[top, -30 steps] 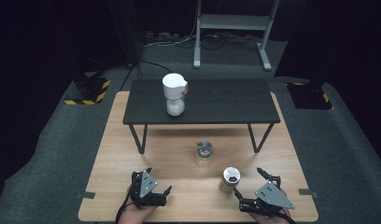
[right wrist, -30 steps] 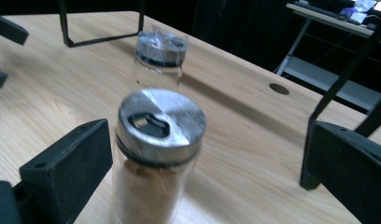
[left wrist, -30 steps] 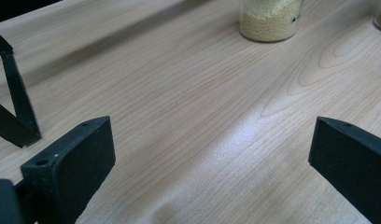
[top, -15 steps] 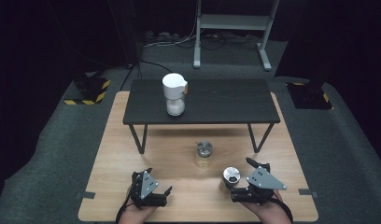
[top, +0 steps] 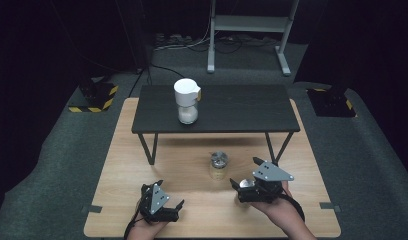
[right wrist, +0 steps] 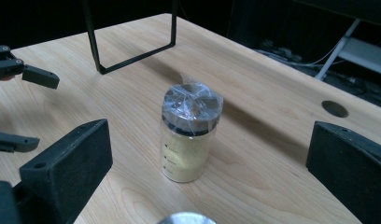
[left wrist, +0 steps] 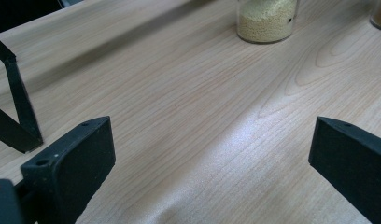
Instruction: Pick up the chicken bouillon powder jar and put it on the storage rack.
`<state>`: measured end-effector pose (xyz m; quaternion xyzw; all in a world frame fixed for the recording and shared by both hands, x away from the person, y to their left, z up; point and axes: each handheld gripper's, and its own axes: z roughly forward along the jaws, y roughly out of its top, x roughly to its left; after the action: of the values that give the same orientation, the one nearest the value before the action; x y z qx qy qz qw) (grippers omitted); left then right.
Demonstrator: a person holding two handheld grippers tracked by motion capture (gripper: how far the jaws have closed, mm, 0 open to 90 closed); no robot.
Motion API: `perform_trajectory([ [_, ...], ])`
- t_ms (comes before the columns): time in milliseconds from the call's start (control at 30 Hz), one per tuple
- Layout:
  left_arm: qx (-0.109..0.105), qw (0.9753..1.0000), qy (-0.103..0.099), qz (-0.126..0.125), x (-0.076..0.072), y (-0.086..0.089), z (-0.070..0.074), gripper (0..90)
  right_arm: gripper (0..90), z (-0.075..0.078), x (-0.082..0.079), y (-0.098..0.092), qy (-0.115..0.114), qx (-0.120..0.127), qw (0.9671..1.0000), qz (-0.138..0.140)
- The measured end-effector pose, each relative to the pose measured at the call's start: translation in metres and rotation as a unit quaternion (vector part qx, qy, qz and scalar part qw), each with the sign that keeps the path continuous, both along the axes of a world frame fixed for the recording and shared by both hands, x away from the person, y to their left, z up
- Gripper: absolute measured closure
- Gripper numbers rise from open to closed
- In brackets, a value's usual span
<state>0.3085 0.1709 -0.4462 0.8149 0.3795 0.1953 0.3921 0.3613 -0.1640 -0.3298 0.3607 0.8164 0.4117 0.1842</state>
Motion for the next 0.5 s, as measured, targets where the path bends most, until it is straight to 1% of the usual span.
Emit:
perform_trajectory([
  [100,-0.003,1.0000,0.001,0.000,0.000,0.000,0.000,0.7,0.0,0.001,0.007,0.007,0.008,-0.001,1.0000,0.005],
  [167,-0.003,1.0000,0.001,-0.001,0.000,0.000,0.000,0.7,0.0,0.001,0.011,0.012,0.011,-0.008,0.9999,0.008],
  [300,-0.003,1.0000,0.001,-0.002,0.000,0.001,0.000,0.7,0.0,0.001,0.018,0.018,0.019,-0.010,0.9997,0.009],
  [333,-0.005,1.0000,0.001,-0.002,0.000,0.001,0.000,0.7,0.0,0.001,0.021,0.021,0.020,-0.015,0.9996,0.012],
  [367,-0.005,1.0000,0.001,-0.002,0.000,0.001,0.000,0.7,0.0,0.001,0.021,0.021,0.020,-0.015,0.9996,0.012],
  [467,-0.007,1.0000,0.002,-0.003,0.000,0.001,0.000,0.7,0.1,0.001,0.028,0.026,0.028,-0.017,0.9992,0.022],
  [500,-0.007,1.0000,0.003,-0.003,0.001,0.001,0.000,0.7,0.2,0.000,0.030,0.028,0.033,-0.018,0.9990,0.026],
])
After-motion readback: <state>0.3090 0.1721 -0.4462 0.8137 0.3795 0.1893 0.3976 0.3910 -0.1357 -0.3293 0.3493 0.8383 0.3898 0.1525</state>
